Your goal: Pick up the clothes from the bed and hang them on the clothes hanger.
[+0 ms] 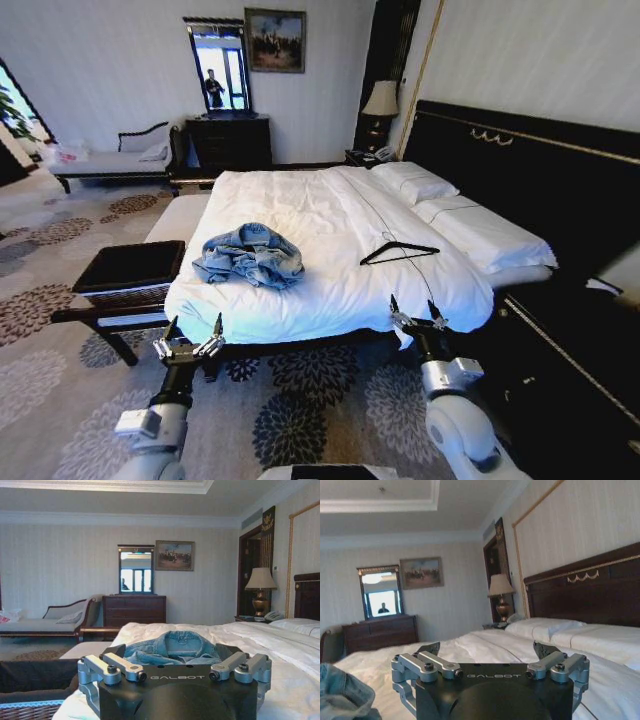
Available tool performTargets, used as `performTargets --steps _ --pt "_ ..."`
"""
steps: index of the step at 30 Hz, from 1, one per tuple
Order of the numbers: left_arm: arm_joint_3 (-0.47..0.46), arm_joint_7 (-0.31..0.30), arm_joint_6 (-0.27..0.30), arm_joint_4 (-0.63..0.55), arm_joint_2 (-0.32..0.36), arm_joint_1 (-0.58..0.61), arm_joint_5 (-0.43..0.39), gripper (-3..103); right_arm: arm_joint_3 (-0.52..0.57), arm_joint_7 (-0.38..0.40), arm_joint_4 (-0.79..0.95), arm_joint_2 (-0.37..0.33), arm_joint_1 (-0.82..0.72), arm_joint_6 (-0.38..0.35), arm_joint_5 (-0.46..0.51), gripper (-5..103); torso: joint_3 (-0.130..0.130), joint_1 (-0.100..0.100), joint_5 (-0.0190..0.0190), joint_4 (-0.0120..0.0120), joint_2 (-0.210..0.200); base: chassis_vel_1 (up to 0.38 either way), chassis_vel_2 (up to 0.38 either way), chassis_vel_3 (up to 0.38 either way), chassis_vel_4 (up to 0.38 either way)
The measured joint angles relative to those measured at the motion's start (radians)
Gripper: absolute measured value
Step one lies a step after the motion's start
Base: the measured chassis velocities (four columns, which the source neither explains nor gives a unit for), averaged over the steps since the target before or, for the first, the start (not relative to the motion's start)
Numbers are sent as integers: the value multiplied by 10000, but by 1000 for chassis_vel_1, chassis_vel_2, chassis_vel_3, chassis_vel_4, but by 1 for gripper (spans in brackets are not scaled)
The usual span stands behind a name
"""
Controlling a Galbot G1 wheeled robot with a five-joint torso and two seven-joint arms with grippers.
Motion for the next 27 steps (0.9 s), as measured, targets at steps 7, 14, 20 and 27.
performTargets --steps 7,14,20,27 --pt "80 -73 -202 -6 -142 31 51 100 124 -327 10 -172 -65 141 115 100 0 0 -1 -1 0 0 0 0 0" --pt "66 -93 -528 -205 -193 57 -196 100 33 -400 -46 -75 -68 150 24 100 0 0 0 -1 0 0 0 0 0" --pt "29 -93 -711 -141 -217 116 -349 100 26 -507 -58 -13 -93 191 20 100 0 0 -1 0 0 0 0 0 0" --pt "-7 -92 -755 -2 -223 106 -355 100 -22 -614 -229 154 -65 278 12 100 0 0 -1 -1 0 0 0 0 0"
